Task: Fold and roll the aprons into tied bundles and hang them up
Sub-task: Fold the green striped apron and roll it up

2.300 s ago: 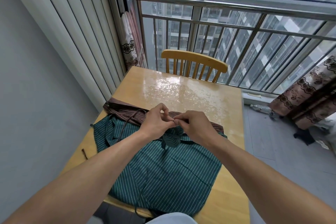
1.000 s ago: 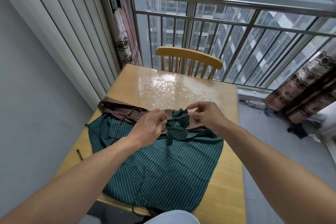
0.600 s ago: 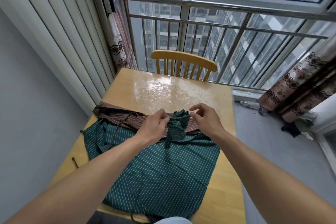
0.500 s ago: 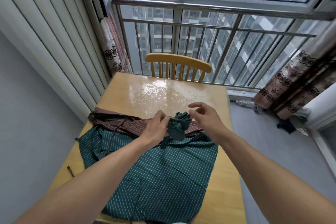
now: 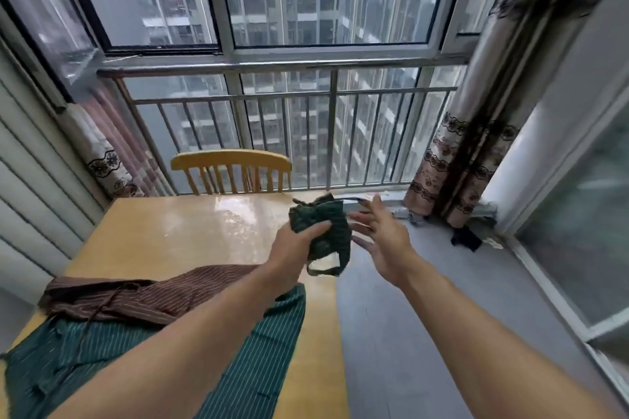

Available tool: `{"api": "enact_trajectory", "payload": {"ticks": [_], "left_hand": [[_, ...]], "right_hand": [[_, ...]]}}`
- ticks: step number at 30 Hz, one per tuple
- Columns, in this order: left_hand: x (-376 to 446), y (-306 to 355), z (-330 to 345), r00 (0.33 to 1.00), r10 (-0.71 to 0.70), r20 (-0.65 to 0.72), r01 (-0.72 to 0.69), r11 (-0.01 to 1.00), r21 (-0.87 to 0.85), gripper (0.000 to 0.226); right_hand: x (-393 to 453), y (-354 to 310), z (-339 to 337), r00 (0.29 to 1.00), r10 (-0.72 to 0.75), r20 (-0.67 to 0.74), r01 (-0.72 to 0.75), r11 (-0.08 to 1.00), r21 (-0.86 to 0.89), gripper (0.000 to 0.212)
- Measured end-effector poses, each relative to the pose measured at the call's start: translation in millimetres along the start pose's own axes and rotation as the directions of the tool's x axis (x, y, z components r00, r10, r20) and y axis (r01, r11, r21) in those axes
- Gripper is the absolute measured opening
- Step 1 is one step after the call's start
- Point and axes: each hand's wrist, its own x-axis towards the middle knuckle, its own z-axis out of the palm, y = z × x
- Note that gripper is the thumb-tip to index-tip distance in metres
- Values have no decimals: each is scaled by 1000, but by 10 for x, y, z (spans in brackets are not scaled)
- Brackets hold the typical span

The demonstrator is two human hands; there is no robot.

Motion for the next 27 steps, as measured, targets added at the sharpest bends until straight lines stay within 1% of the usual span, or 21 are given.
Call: {"api": "enact_trajectory", "payload": {"ticks": [1, 2, 3, 4, 5, 6, 9, 10, 11, 13, 15, 16, 18, 19, 20, 22, 24, 25, 26, 27], "left_hand": [[51, 60, 60, 999, -18, 51, 21, 998, -54, 35], [88, 45, 440, 994, -44, 95, 54, 992, -111, 32], [145, 50, 673, 991, -62, 116, 78, 986, -144, 30], [174, 56, 936, 988, -73, 135, 97, 977, -189, 30], [198, 68, 1172, 989, -82, 127, 107, 973, -206, 31], [245, 50, 1449, 987, -95, 134, 124, 966, -229, 33], [385, 59, 1972, 987, -128, 102, 147, 964, -221, 39], [440, 66, 2067, 986, -140, 94, 158, 961, -229, 40], [504, 72, 2236, 985, -150, 87, 166, 958, -232, 39], [601, 81, 2427, 980, -182, 84, 197, 948, -248, 34], [730, 9, 2686, 965, -248, 90, 262, 937, -229, 28], [767, -32, 2721, 954, -286, 90, 299, 931, -209, 30], [873, -153, 2885, 921, -373, 108, 385, 913, -131, 32], [922, -207, 2993, 904, -411, 120, 422, 903, -79, 29], [957, -258, 3093, 887, -441, 140, 450, 892, -38, 26], [1105, -345, 3416, 848, -497, 185, 497, 866, 49, 22], [1314, -389, 3777, 819, -536, 206, 515, 844, 150, 23], [1442, -416, 3932, 810, -548, 207, 514, 835, 199, 24], [1598, -405, 4142, 798, -561, 219, 510, 823, 252, 26], [1757, -418, 4297, 786, -577, 223, 500, 804, 320, 28]], "right_hand": [[27, 52, -49, 998, 43, 43, -42, 999, -29, 61], [29, 32, -412, 990, 99, 99, -92, 993, -69, 70], [2, 19, -613, 975, 147, 167, -129, 985, -117, 77], [-40, -33, -832, 956, 192, 223, -156, 973, -169, 81], [-79, -107, -1037, 946, 222, 236, -176, 964, -201, 80], [-124, -215, -1329, 947, 240, 213, -188, 953, -239, 72], [-239, -527, -2064, 962, 215, 166, -144, 923, -358, 30], [-248, -626, -2290, 967, 206, 152, -139, 921, -363, 20], [-270, -788, -2564, 973, 196, 123, -142, 925, -353, 15], [-295, -1099, -3001, 983, 166, 74, -141, 953, -268, 14], [-323, -1519, -3456, 995, 83, 59, -78, 994, -75, 15], [-324, -1682, -3564, 997, 33, 73, -36, 999, 41, 20], [-281, -2064, -3784, 995, -71, 66, 54, 972, 230, 17], [-236, -2248, -3880, 991, -122, 50, 104, 958, 266, 17], [-181, -2408, -3951, 985, -163, 51, 145, 956, 255, 19], [-47, -2760, -4098, 972, -210, 107, 193, 969, 152, 23], [150, -3079, -4210, 959, -226, 172, 219, 974, 56, 15], [244, -3223, -4236, 956, -226, 188, 233, 972, -14, 17], [390, -3403, -4292, 956, -228, 184, 253, 960, -121, 22], [508, -3558, -4310, 954, -244, 172, 287, 910, -299, 27]]}}
